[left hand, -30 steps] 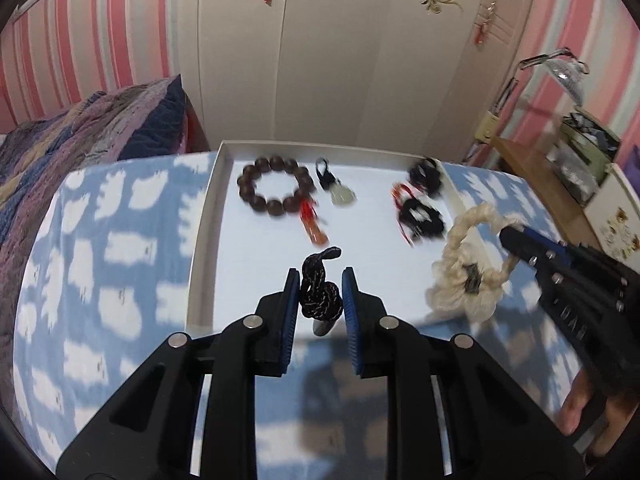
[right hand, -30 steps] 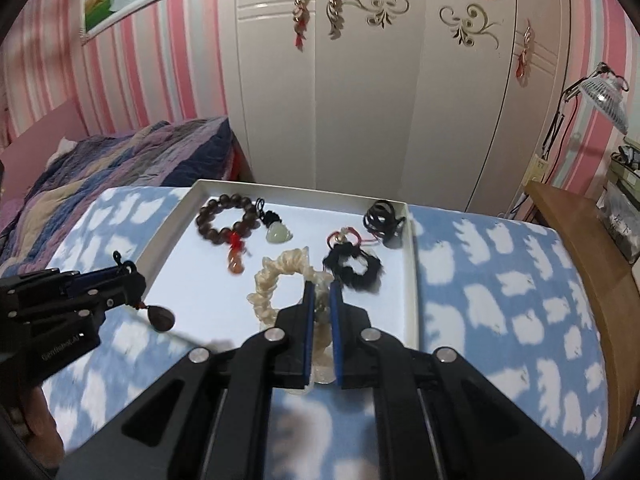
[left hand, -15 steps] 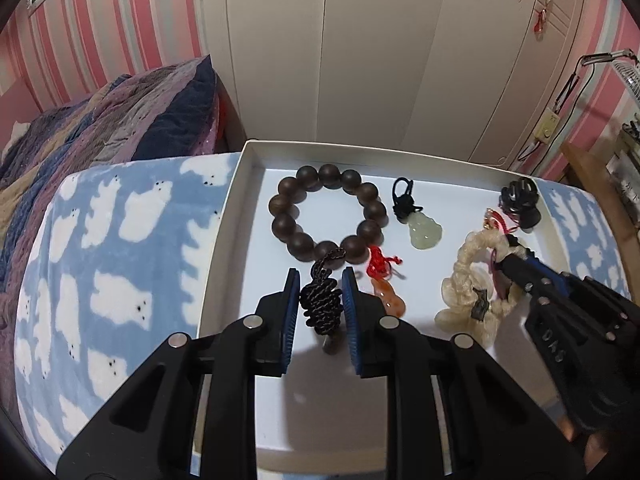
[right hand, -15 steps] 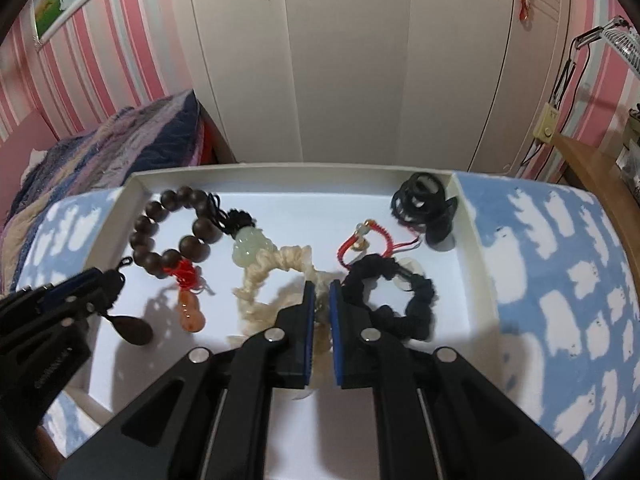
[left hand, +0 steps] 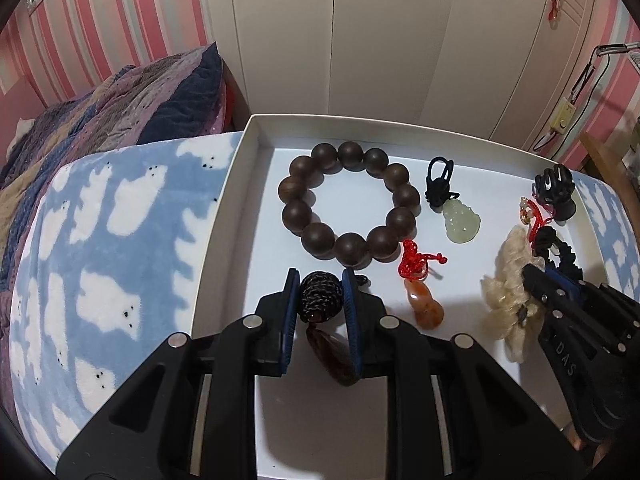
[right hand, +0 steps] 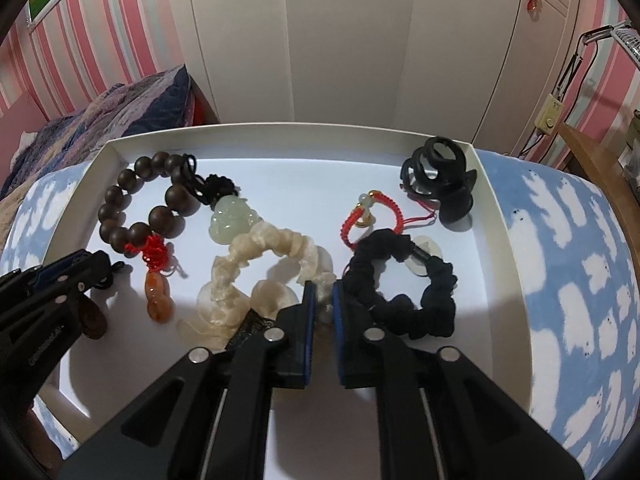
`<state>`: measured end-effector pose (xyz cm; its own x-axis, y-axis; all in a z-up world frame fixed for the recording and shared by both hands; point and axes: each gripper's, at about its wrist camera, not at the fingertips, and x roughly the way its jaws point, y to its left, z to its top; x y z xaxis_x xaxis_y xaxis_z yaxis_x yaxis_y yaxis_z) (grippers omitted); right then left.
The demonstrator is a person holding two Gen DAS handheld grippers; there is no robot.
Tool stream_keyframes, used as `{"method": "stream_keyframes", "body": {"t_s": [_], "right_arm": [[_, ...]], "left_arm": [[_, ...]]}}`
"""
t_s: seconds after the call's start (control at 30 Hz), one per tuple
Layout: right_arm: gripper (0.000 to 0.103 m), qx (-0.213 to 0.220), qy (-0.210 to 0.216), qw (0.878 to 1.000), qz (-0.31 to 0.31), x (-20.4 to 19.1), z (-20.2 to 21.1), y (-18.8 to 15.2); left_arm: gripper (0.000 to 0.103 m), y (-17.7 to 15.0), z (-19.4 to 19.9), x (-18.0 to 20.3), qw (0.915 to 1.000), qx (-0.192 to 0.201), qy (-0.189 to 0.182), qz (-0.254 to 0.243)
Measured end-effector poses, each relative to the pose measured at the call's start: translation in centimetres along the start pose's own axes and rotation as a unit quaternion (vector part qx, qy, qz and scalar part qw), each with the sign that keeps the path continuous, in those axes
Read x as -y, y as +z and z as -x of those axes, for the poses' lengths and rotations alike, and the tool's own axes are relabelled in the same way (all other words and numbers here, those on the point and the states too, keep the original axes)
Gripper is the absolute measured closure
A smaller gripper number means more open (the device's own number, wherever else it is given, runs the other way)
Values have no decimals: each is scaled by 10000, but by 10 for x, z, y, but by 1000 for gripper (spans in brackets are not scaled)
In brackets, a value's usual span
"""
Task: Organize jewelry
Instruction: 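Carry both items into the white tray and open both tools, then withdraw both tools from the tray toward the remaining jewelry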
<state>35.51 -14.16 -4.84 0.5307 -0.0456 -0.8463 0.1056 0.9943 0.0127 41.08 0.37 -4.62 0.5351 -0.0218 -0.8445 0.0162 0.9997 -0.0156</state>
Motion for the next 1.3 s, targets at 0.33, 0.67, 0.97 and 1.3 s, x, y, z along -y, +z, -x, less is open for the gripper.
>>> {"method": "stream_keyframes", "body": {"t_s": [0.33,0.67,0.97,1.3], "right_arm": [[40,499,243,9984,-100,14,50,15],[25,1297,320,9898,-504,58,148,21],[13,1637,371,9848,-445,65,201,-27],[12,1680,212,9854,-158,82,232,-141]], "left_arm": [[29,0,51,7,9987,467,27,-182],[6,-3,150,2,9919,1263,119,-113],[3,-50,208,1,9899,1406,74,-156],[3,-166,252,2,9880,1482,-127,-419]]}}
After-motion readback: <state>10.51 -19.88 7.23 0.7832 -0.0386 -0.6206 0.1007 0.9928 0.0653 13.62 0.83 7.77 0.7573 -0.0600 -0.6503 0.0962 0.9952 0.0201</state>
